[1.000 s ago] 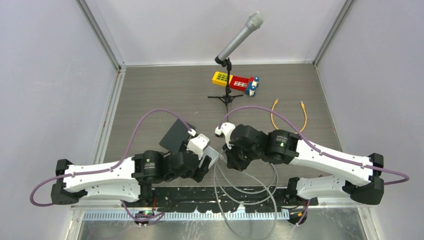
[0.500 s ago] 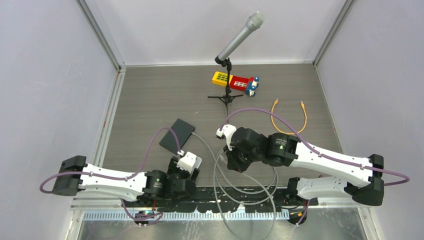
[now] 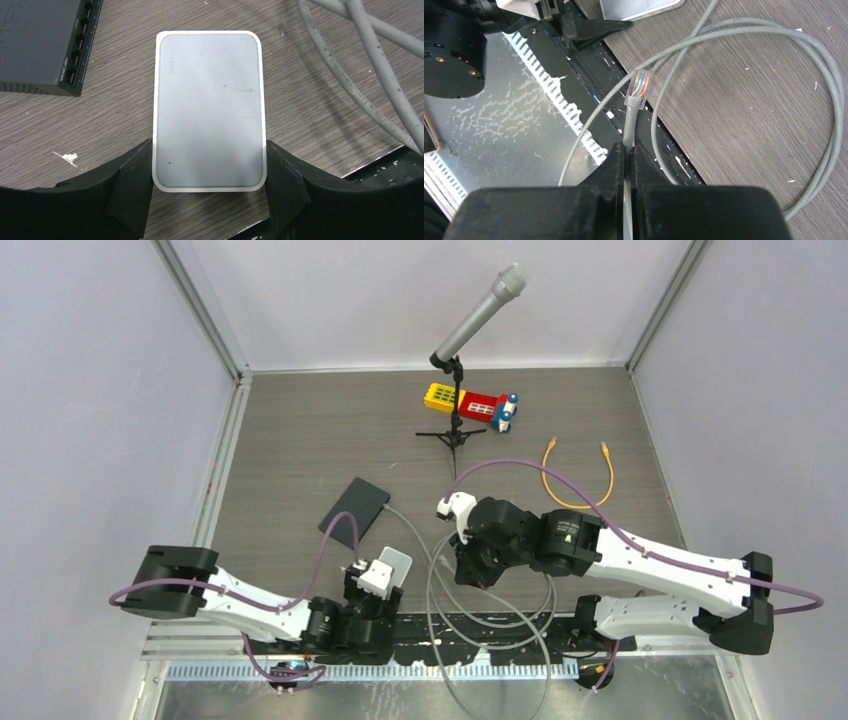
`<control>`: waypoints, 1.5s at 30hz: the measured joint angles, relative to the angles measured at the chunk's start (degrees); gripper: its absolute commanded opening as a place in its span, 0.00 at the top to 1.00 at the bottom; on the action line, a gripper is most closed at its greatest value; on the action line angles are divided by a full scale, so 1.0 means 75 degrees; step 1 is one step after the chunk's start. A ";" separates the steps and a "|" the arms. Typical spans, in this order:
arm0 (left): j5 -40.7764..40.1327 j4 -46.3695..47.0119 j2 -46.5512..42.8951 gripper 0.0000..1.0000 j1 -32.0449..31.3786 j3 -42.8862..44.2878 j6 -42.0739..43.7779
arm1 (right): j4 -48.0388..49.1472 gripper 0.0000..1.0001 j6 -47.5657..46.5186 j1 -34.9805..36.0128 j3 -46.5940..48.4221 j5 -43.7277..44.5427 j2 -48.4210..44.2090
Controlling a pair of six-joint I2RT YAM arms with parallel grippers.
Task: Insert the plug into the switch port
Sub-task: Place the switch port at the center of the board, then pick up the switch port at the center of the board.
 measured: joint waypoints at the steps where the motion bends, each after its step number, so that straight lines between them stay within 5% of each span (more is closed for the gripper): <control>1: -0.0082 0.0175 0.0082 0.46 -0.0044 -0.0038 -0.0006 | 0.0009 0.99 0.0020 0.0000 -0.0006 -0.0017 -0.0038; 9: -0.0600 0.1096 0.0877 0.04 -0.0312 -0.0157 -0.0440 | 0.0029 1.00 0.0157 0.0003 -0.0006 -0.0102 -0.0050; 12: -0.0842 0.1335 0.1276 0.01 -0.0460 -0.0143 -0.0749 | 0.0026 0.99 0.0181 0.0000 -0.0006 -0.0105 -0.0050; 19: -0.1489 0.1821 0.2366 0.19 -0.0755 0.0050 -0.1390 | 0.0006 0.99 0.0184 0.0000 0.0006 -0.0105 -0.0041; 30: -0.1632 0.1781 0.2541 0.26 -0.0927 0.0099 -0.1623 | 0.0006 1.00 0.0181 0.0000 0.0012 -0.0102 -0.0023; 39: -0.1510 0.0851 0.2413 0.85 -0.1134 0.0388 -0.2101 | 0.0000 0.99 0.0169 0.0000 0.0012 -0.0058 0.0032; 45: -0.0883 -0.1801 0.0289 0.98 -0.1192 0.1142 -0.2328 | -0.0099 1.00 0.0125 0.0000 0.0012 0.0207 -0.0055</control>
